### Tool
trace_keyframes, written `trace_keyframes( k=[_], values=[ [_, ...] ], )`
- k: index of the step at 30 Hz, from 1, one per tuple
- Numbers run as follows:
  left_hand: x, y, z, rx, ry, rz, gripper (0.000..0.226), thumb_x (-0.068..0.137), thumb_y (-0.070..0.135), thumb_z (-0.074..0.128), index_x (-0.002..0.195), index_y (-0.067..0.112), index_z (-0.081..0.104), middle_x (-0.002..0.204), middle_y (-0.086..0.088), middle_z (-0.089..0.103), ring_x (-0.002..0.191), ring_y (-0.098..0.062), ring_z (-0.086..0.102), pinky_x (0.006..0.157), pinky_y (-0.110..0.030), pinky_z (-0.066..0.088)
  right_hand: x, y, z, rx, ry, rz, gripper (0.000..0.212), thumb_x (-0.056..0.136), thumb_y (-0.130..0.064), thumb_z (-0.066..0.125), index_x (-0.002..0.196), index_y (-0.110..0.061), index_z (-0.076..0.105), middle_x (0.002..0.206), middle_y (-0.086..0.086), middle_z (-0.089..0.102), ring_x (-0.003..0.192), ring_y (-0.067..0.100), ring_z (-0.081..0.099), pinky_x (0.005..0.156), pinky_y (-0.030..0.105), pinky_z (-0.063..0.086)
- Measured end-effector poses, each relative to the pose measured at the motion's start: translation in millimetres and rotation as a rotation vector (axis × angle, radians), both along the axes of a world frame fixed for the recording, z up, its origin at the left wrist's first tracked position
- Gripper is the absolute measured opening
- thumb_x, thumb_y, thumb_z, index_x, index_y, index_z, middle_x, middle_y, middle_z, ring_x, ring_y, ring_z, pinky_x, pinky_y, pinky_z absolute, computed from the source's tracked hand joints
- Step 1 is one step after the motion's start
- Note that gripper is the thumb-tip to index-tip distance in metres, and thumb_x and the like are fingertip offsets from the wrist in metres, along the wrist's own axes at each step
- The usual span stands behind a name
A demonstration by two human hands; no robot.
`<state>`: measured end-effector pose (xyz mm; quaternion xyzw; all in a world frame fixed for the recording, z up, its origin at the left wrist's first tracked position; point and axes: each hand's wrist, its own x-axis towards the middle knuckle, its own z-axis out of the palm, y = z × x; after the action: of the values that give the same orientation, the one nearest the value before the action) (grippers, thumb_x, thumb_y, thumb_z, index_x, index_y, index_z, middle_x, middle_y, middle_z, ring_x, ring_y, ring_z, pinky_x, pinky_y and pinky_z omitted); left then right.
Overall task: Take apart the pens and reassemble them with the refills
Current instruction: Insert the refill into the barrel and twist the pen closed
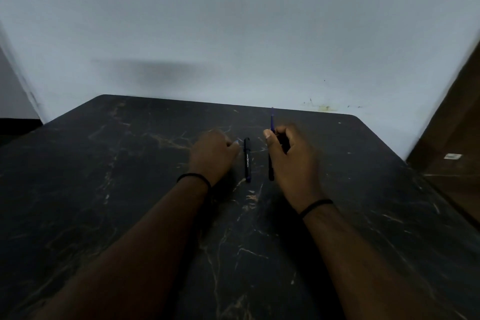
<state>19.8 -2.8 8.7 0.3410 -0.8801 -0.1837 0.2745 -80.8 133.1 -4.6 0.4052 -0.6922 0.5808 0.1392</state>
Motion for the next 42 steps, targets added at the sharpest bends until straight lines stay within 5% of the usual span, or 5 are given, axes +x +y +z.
trace_keyframes(
  k=[4, 7, 15, 20, 42],
  values=[
    [-2, 1, 3, 0.172, 0.315, -0.011, 0.026, 0.099, 0.024, 0.054, 0.079, 0.016, 0.07, 0.065, 0.005, 0.064, 0.053, -0.004, 0.051, 0.054, -0.024, 0.037, -1, -3, -2, 0.07, 0.024, 0.047, 0.009, 0.089, -0.065, 0.048, 0.088, -0.06, 0.056, 0.09, -0.031, 0.064, 0.078, -0.006, 0.062, 0.062, 0.019, 0.047],
    [-5, -1, 6, 0.331, 0.54, -0.032, 0.02, 0.1, 0.017, 0.053, 0.101, 0.011, 0.071, 0.083, -0.001, 0.072, 0.054, 0.001, 0.051, 0.055, -0.023, 0.041, -1, -7, -5, 0.127, 0.005, 0.081, 0.011, 0.087, -0.068, 0.048, 0.09, -0.063, 0.058, 0.087, -0.025, 0.068, 0.079, -0.004, 0.065, 0.071, 0.031, 0.057],
    [2, -3, 5, 0.923, 0.917, -0.178, 0.021, 0.103, 0.016, 0.046, 0.089, 0.009, 0.06, 0.092, -0.012, 0.068, 0.033, -0.006, 0.026, 0.035, -0.014, 0.021, 3, -2, -3, 0.29, 0.041, 0.117, 0.029, 0.085, -0.066, 0.049, 0.09, -0.041, 0.064, 0.07, -0.017, 0.068, 0.065, 0.0, 0.063, 0.066, 0.029, 0.054],
    [3, -6, 3, 1.051, 0.963, -0.229, 0.021, 0.103, 0.016, 0.047, 0.088, 0.007, 0.058, 0.095, -0.01, 0.071, 0.032, -0.006, 0.027, 0.034, -0.015, 0.022, 6, 0, -2, 0.325, 0.08, 0.137, 0.019, 0.091, -0.043, 0.068, 0.081, -0.026, 0.069, 0.066, -0.012, 0.065, 0.065, 0.001, 0.061, 0.058, 0.021, 0.043],
    [-4, 2, -4, 0.898, 0.751, -0.301, 0.02, 0.097, 0.022, 0.06, 0.093, 0.003, 0.065, 0.098, -0.017, 0.075, 0.034, -0.007, 0.034, 0.034, -0.019, 0.028, -1, -3, -6, 0.318, 0.005, 0.104, 0.016, 0.093, -0.047, 0.061, 0.085, -0.034, 0.066, 0.073, -0.009, 0.066, 0.071, 0.01, 0.064, 0.072, 0.041, 0.056]
  ],
)
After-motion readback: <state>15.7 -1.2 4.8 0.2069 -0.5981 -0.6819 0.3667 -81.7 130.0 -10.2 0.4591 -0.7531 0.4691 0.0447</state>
